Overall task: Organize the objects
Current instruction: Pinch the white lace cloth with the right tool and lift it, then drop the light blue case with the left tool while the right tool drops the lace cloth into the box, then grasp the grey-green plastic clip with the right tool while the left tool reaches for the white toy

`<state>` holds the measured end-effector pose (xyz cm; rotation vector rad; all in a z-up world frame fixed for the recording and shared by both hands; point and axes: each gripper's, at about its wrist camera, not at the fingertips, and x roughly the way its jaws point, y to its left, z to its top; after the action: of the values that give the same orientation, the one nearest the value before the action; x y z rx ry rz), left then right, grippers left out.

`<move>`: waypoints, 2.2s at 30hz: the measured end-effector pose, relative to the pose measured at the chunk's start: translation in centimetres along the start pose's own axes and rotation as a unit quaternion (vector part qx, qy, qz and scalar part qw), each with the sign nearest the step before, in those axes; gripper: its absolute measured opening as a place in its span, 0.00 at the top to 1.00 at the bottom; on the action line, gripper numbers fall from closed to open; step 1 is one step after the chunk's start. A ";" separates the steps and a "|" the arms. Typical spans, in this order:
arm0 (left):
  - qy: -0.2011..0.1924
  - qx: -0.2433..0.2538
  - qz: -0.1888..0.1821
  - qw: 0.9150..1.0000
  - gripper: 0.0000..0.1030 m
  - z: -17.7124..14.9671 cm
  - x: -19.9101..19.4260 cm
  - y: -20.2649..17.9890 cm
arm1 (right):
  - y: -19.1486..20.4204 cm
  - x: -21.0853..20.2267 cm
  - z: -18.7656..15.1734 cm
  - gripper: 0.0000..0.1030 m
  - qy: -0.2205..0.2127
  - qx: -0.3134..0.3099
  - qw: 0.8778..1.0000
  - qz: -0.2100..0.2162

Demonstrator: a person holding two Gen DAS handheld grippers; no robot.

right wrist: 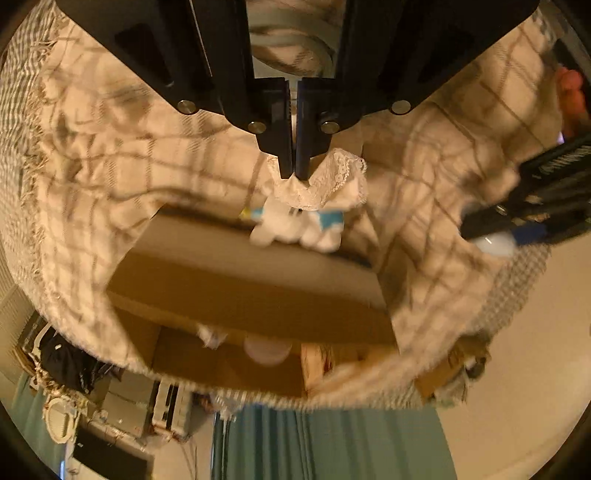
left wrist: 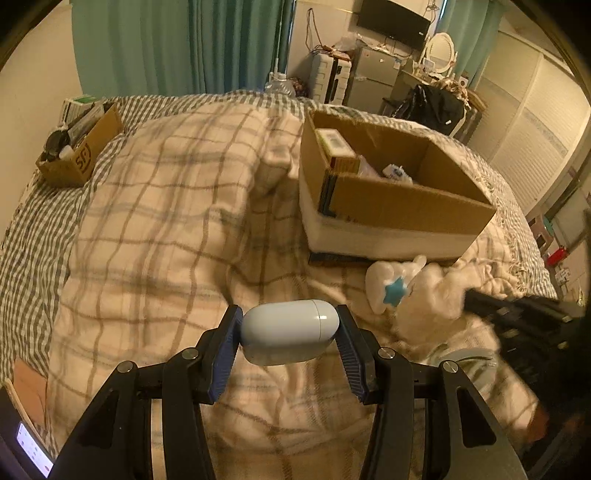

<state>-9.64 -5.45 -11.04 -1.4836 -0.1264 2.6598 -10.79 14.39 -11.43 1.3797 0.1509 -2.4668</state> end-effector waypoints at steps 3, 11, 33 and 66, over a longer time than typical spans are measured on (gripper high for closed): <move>-0.008 0.003 -0.008 1.000 0.50 1.5 -0.7 -0.7 | -0.7 -3.3 1.8 0.99 -0.038 0.002 0.999 0.003; -0.060 0.033 -0.030 0.997 0.50 8.7 -3.3 -4.8 | -2.6 -9.9 8.8 0.99 -0.115 -0.010 0.993 -0.022; -0.022 0.080 -0.031 0.996 0.50 16.8 11.5 -10.6 | -11.6 4.1 15.5 0.99 -0.062 0.028 0.997 -0.022; -0.134 0.044 0.043 0.989 0.00 0.8 -11.2 -4.5 | -1.6 -17.7 0.4 0.16 -0.170 -0.051 0.980 -0.088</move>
<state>-4.27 -2.41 -0.60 -1.1252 0.0377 2.8808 -2.95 19.65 3.66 0.9206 0.3285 -2.7535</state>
